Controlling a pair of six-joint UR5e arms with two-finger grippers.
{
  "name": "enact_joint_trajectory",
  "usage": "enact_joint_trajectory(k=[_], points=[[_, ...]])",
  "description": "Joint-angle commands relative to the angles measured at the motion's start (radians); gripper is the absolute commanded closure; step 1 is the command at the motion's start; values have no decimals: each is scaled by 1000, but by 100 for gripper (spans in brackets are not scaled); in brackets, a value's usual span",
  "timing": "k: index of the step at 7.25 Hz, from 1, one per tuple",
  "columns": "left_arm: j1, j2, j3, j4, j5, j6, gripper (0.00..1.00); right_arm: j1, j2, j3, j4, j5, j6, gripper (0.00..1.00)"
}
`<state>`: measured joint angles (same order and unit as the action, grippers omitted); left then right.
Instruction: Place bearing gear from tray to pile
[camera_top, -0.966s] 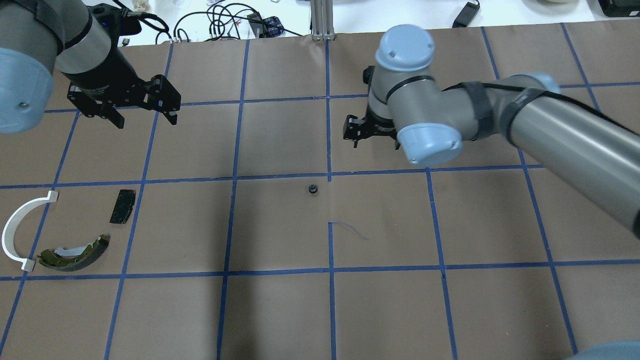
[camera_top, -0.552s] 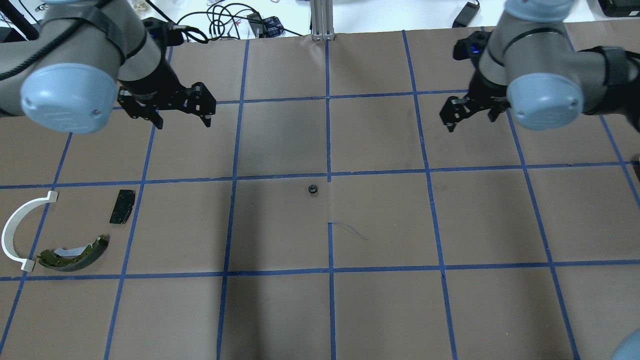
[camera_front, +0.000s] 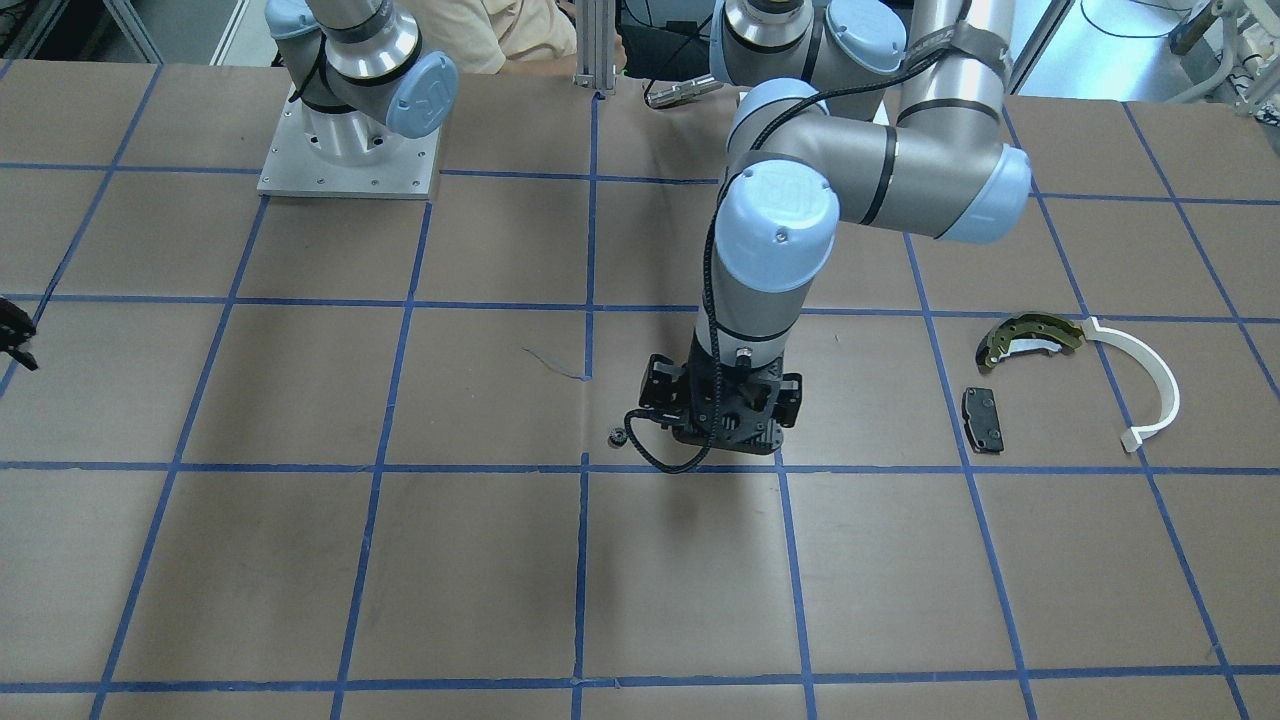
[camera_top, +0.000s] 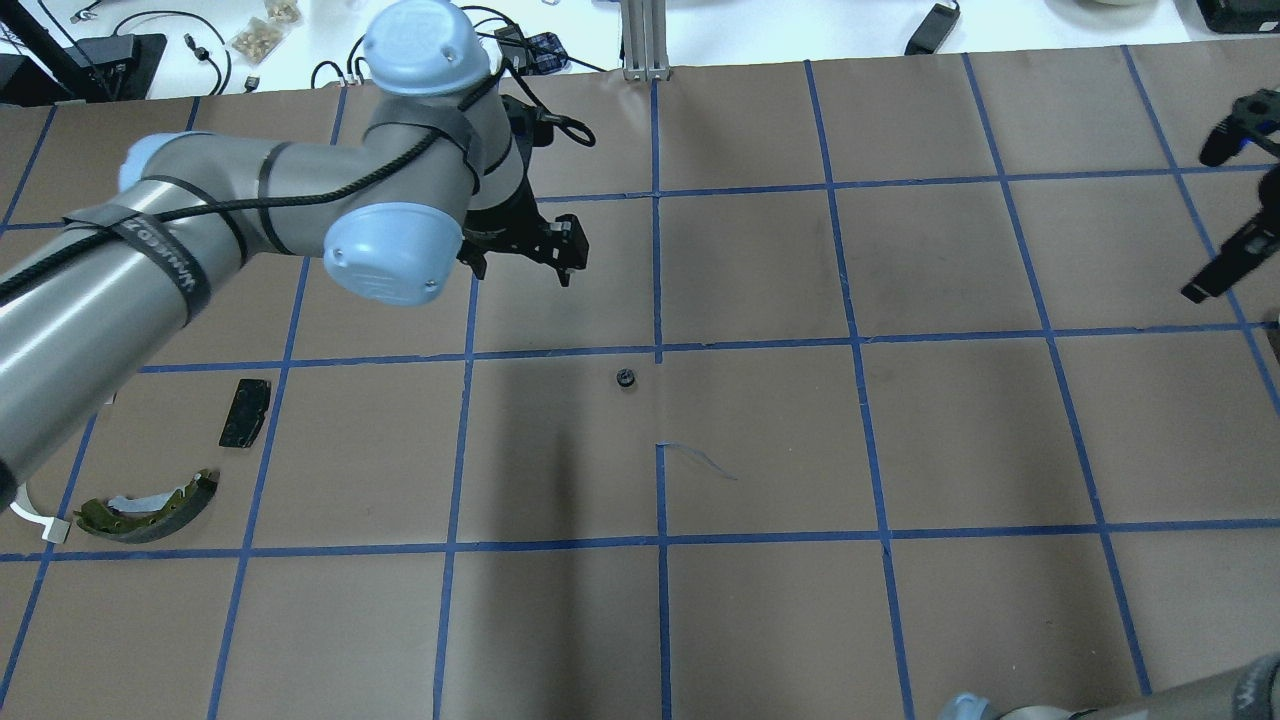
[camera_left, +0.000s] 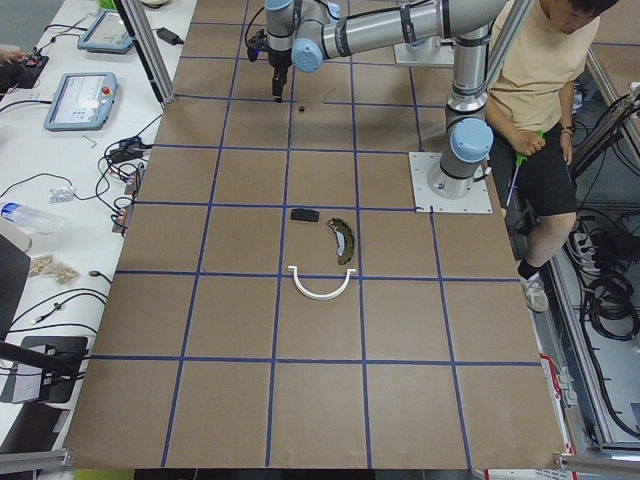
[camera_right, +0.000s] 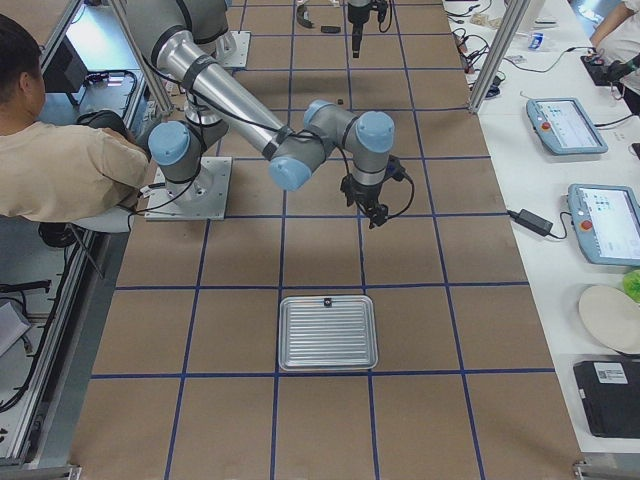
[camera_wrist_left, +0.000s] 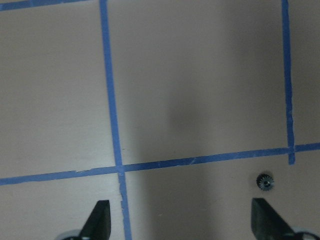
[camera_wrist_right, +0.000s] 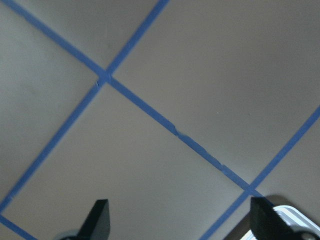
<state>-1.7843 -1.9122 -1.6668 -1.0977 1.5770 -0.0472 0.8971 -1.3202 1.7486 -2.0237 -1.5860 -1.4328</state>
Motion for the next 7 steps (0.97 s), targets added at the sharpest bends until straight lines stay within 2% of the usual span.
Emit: enact_joint_trajectory(k=[1,2,3,4,7], points=[[-41,-83,-1,63,-35,-11,0,-166,100,3,-26,0,-480,0],[-67,-109,-2,65,-38,-19,0,-178,174,-7,-50,-5,-606,0],[-90,-137,-5,62,-44,-19,0,-216,191,-3,-117,-3,-721,1],[-104,-154,-10,64,-76,-19,0,-268,191,-9,-121,-2,-811,4],[-122,-192,-22,64,-77,-14,2,-308,226,-8,-141,12,-847,15]])
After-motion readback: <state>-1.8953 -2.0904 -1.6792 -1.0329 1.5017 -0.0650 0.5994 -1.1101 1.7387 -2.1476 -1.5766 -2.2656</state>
